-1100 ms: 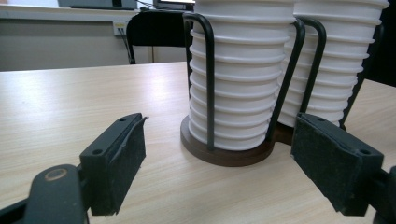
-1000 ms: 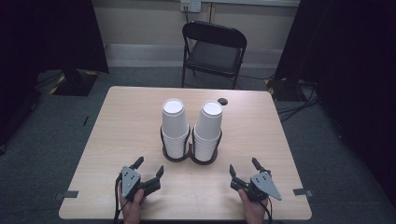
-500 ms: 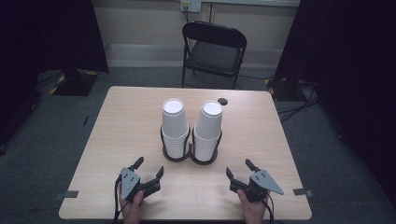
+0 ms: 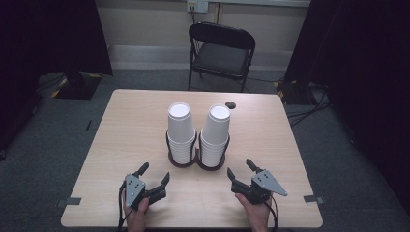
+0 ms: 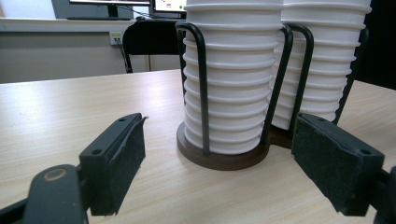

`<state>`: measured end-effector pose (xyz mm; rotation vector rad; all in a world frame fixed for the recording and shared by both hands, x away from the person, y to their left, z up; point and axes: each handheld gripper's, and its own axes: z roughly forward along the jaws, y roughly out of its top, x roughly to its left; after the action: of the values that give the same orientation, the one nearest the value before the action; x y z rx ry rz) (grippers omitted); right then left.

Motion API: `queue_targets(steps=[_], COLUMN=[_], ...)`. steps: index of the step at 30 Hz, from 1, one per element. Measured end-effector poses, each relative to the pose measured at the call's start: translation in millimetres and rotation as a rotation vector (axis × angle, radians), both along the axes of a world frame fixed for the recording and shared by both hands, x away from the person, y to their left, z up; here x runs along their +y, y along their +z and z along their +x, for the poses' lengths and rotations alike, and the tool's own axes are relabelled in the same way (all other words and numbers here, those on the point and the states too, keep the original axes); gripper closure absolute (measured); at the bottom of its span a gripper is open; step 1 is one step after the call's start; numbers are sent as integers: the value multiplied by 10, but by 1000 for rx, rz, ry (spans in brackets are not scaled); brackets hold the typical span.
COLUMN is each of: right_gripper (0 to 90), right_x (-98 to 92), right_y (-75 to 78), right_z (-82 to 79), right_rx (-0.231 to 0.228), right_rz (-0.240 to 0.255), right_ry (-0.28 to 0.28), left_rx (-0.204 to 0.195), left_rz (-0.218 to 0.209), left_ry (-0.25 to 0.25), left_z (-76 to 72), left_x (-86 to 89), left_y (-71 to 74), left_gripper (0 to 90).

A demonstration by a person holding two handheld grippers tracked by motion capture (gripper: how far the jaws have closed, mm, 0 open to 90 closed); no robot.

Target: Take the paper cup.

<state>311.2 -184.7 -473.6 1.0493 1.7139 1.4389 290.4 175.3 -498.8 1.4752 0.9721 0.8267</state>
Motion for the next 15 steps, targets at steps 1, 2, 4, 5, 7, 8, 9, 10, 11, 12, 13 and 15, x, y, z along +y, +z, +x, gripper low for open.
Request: queue_targets(steps=[1, 2, 4, 5, 7, 8, 9, 10, 11, 12, 13, 15], right_gripper=[228, 226, 213, 214, 211, 211, 205, 188, 188, 186, 182, 182], right_x=[7, 13, 18, 19, 23, 22, 25, 30, 30, 32, 36, 55], right_y=[14, 39, 84, 110, 163, 183, 209, 254, 254, 275, 298, 375], right_z=[1, 7, 18, 24, 40, 47, 54, 74, 74, 82, 87, 118], right_rx=[-1, -8, -15, -14, -16, -18, -12, -11, -11, -16, -16, -23], right_rz=[2, 7, 25, 29, 30, 27, 27, 45, 45, 49, 47, 47], right_ry=[3, 10, 16, 24, 26, 28, 30, 31, 31, 35, 39, 60], left_rx=[0, -2, -2, -2, -1, -1, -1, -2, -2, -2, -1, -2], left_rz=[-1, 0, 2, 2, -1, 0, -1, 0, 0, 0, 1, -1], left_ry=[0, -1, -2, -2, -2, -3, -6, -10, -10, -9, -9, -11], left_z=[-1, -1, -2, -2, -1, 0, 0, 0, 0, 0, 0, 1], left_x=[-2, -3, -3, -2, -2, -1, -1, 3, 3, 2, 1, -1], left_y=[0, -1, -1, -1, 0, 0, 0, -1, -1, -1, 0, -1], left_gripper=[173, 174, 173, 173, 174, 174, 173, 173, 173, 173, 173, 173])
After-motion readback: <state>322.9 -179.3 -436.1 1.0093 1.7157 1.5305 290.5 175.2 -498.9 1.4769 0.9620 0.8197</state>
